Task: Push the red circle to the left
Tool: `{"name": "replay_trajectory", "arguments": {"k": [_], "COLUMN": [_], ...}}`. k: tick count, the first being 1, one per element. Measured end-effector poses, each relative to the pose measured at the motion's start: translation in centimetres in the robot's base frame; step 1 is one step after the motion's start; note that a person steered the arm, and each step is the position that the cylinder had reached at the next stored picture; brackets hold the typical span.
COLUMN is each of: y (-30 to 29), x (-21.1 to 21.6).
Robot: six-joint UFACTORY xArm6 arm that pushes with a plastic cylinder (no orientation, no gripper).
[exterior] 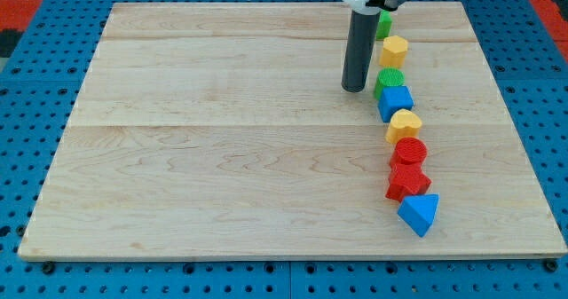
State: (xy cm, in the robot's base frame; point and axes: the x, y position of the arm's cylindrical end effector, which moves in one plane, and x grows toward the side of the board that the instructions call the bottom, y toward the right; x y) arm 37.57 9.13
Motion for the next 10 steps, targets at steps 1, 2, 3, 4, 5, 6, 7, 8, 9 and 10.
{"name": "replay_trajectory", "arguments": {"k": [1, 2, 3, 4, 5, 6, 7, 8, 9, 10], "y": [-3.2, -7.7, -5.3, -2.9, 5.6, 12.8, 16.6, 15.8, 14.5, 14.5], "x": [2.0, 12.6, 23.6, 24.3, 24.3, 24.2, 20.8, 16.3, 15.8, 15.8]}}
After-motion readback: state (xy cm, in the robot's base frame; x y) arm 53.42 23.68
